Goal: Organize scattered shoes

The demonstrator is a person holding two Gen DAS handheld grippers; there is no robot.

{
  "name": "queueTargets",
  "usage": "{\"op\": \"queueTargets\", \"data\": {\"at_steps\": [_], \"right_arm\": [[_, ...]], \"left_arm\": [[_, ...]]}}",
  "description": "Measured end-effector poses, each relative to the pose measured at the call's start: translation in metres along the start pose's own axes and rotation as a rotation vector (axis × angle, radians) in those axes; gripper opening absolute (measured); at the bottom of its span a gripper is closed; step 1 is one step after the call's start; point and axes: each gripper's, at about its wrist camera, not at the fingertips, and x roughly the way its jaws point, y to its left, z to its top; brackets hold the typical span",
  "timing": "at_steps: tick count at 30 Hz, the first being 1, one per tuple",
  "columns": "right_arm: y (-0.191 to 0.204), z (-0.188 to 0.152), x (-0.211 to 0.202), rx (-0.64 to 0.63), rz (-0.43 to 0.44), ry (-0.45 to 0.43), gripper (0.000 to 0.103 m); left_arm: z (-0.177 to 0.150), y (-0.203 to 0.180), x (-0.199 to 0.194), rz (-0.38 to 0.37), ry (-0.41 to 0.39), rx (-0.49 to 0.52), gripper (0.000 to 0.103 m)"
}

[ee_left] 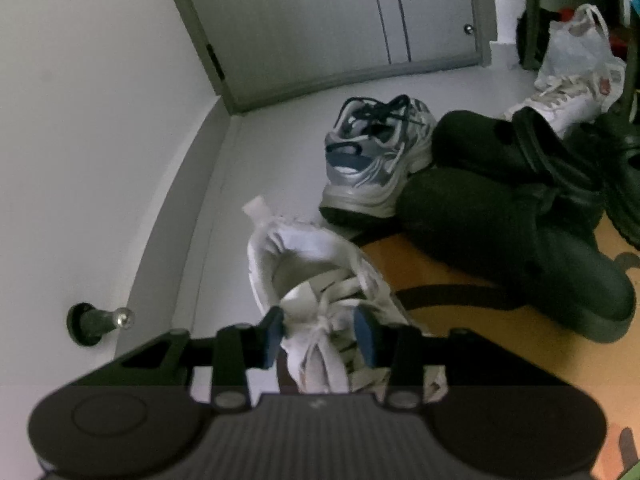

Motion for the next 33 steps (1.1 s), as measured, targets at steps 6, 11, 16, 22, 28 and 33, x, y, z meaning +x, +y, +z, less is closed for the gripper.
{"op": "queueTargets", "data": {"at_steps": [6, 11, 16, 22, 28, 33], "right_arm": [[0.0, -0.001, 0.001, 0.001, 0.004, 0.001, 0.085], [0.001, 0.0, 0.001, -0.004, 0.007, -0.001, 0.085], [0.002, -0.001, 0.0, -0.006, 0.008, -0.002, 0.085], [0.003, -0.001, 0.0, -0.006, 0.011, -0.001, 0.085], [0.005, -0.003, 0.001, -0.009, 0.013, 0.006, 0.085], [0.007, -0.004, 0.0, -0.016, 0.019, 0.005, 0.085]], "left_arm": [[-0.002, 0.0, 0.002, 0.012, -0.014, -0.003, 0.042], [-0.001, 0.012, -0.001, -0.02, -0.037, -0.066, 0.012], [0.0, 0.028, -0.004, -0.132, -0.037, -0.164, 0.012], [-0.006, 0.062, -0.009, -0.316, -0.075, -0.443, 0.01], [-0.002, 0.067, -0.024, -0.379, -0.14, -0.494, 0.01], [0.0, 0.066, -0.025, -0.424, -0.133, -0.526, 0.01]]}}
